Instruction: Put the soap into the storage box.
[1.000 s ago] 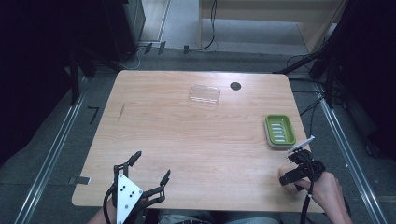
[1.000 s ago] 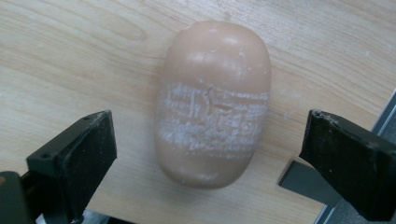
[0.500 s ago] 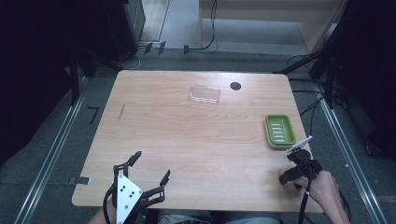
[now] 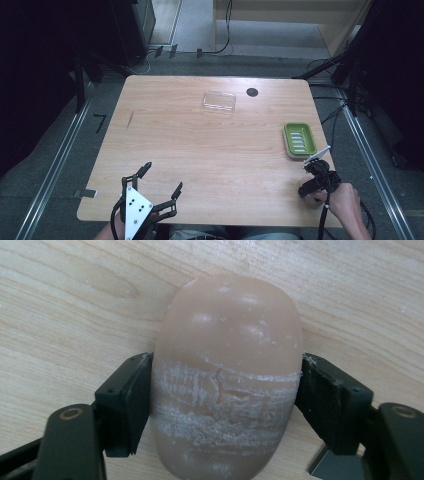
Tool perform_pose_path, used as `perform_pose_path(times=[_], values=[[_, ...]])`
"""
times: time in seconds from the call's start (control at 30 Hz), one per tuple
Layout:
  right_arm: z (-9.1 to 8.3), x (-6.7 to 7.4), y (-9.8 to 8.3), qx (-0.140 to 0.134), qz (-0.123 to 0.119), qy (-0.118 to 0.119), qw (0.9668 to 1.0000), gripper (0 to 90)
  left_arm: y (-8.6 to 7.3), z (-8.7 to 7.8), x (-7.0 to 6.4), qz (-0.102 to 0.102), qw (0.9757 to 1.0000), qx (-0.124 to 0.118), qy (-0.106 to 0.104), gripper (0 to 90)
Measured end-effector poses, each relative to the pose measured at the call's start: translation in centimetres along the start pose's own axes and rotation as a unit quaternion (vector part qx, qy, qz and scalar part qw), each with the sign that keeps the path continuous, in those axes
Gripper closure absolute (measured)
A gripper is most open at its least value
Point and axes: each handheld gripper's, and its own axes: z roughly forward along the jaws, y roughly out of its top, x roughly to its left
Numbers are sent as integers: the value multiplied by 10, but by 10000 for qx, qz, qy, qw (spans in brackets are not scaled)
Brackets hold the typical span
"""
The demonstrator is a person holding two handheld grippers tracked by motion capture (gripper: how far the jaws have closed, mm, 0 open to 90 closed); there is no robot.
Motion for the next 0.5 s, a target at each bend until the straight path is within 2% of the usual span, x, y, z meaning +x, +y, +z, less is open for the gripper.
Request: perform_pose_path(times=[0.1,0.5], values=[[0,1,0,0,-44,-34,10000,308,0,0,0,1,10000,-1,0,99],[0,1,-1,64,15,-57,10000,309,0,0,0,13,10000,0,-5,99]])
